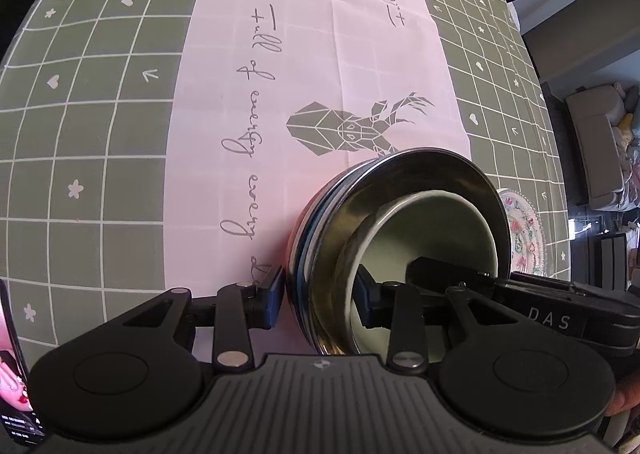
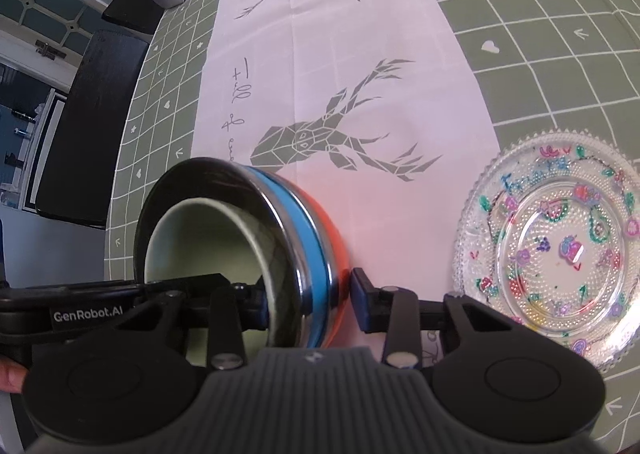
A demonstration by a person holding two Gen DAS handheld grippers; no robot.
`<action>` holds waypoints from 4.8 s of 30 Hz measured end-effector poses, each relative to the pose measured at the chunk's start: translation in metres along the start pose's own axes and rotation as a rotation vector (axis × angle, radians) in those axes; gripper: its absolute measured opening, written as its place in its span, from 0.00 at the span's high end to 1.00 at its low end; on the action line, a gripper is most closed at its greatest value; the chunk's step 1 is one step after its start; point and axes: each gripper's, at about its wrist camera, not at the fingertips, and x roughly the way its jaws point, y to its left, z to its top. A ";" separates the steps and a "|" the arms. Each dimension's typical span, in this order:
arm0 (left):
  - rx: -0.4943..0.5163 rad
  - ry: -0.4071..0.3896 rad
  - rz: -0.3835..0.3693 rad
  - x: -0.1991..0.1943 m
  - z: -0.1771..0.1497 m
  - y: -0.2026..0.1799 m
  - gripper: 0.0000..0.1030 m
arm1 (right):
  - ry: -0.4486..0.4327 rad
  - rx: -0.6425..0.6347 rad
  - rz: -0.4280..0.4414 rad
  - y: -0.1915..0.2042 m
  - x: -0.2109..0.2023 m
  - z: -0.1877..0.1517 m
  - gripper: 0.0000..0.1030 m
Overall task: Organize plates and bowls
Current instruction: 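Lift the nested bowl stack with both tools toward the flowered glass plates, then lower the bowl stack onto the flowered glass plates with both tools, then open both tools and raise them away from the bowl stack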
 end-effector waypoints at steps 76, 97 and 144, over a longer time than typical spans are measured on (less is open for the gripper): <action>0.052 -0.151 -0.156 -0.006 -0.024 -0.119 0.56 | -0.148 0.175 0.051 -0.095 -0.120 -0.017 0.55; 0.036 -0.072 -0.112 0.053 -0.020 -0.153 0.56 | -0.121 0.238 0.027 -0.164 -0.100 -0.013 0.57; 0.614 -0.992 0.117 -0.121 -0.143 -0.182 0.17 | -0.842 -0.378 -0.196 -0.039 -0.240 -0.120 0.08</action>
